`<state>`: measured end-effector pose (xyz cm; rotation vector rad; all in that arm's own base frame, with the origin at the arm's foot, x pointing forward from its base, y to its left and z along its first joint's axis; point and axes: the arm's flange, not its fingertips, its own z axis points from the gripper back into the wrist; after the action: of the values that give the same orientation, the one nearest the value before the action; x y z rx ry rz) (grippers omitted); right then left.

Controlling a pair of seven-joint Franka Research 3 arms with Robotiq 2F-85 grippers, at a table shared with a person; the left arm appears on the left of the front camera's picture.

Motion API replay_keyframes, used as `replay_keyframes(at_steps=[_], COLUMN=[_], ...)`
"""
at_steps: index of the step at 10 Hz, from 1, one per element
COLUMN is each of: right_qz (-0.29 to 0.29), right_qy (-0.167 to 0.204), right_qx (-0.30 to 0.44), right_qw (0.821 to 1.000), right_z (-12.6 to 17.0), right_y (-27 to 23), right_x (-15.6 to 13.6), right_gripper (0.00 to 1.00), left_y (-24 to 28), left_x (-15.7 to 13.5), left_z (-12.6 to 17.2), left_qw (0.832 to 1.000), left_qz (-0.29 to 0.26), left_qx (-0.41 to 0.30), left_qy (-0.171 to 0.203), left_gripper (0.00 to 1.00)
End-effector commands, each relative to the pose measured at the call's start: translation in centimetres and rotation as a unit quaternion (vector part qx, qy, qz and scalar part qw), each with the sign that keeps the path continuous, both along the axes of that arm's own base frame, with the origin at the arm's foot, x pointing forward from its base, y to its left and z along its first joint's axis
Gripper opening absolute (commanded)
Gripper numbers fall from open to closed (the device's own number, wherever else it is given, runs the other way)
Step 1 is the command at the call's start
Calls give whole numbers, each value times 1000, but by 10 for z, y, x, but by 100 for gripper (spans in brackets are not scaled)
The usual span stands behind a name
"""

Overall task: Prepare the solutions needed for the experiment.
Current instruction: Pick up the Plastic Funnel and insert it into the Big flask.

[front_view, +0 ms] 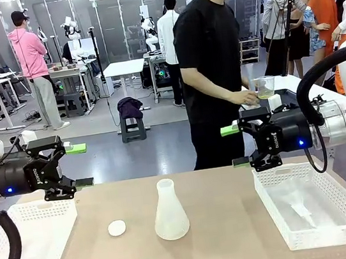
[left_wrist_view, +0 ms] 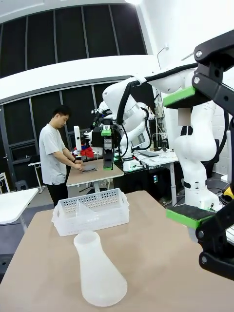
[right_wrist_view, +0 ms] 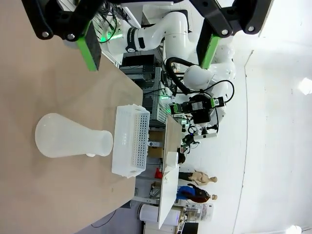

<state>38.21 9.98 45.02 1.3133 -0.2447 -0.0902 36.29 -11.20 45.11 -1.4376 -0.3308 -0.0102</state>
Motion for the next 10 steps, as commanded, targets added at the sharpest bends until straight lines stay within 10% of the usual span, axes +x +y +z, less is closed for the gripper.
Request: replay_keyframes(at_steps=[1, 6, 10], right_qz=[3, 1, 31], right_qy=[7, 1, -118], right_qx=[2, -1, -246], right_qw=[1000, 1000, 962], right_z=[-1, -1, 11], right_y=[2, 0, -42], right_x=[1, -1, 42], right_gripper=[100, 100, 100], left_y=[4, 4, 4], left_x=[0, 0, 0], left_z=[0, 0, 0], left_qw=[1000, 1000, 1000], left_qz=[4, 4, 4], left_qx=[0, 0, 0], left_qy=[-1, -1, -1], left_gripper=[100, 100, 100])
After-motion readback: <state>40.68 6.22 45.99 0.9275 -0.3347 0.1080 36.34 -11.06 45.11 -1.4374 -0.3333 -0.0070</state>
